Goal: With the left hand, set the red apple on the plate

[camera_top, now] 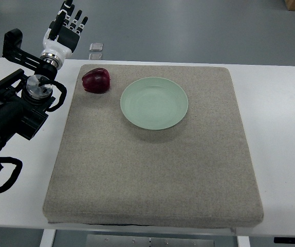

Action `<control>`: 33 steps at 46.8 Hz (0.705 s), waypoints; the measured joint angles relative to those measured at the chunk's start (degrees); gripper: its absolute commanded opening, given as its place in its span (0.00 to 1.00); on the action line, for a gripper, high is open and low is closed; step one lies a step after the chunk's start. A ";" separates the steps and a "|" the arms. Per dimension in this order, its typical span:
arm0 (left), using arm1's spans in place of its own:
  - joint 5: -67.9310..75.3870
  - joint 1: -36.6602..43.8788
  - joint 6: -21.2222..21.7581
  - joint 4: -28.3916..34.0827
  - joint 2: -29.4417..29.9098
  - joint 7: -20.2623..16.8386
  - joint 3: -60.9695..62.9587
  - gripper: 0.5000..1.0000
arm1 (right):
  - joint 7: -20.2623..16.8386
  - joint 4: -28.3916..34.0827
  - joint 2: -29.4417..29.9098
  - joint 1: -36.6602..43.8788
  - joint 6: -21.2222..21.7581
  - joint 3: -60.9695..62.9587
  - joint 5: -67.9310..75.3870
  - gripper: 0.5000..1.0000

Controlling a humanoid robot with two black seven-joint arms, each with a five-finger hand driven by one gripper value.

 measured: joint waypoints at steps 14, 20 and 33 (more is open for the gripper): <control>-0.04 -0.02 0.00 0.01 0.00 0.00 -0.14 0.99 | 0.00 0.00 0.00 0.00 0.00 -0.01 0.00 0.86; -0.08 0.03 0.00 0.03 0.00 0.03 -0.17 0.99 | 0.00 0.00 0.00 0.00 0.00 0.00 0.00 0.86; -0.17 0.04 0.11 0.09 -0.13 0.03 -0.26 0.98 | 0.00 -0.01 0.00 0.00 0.00 -0.04 0.00 0.86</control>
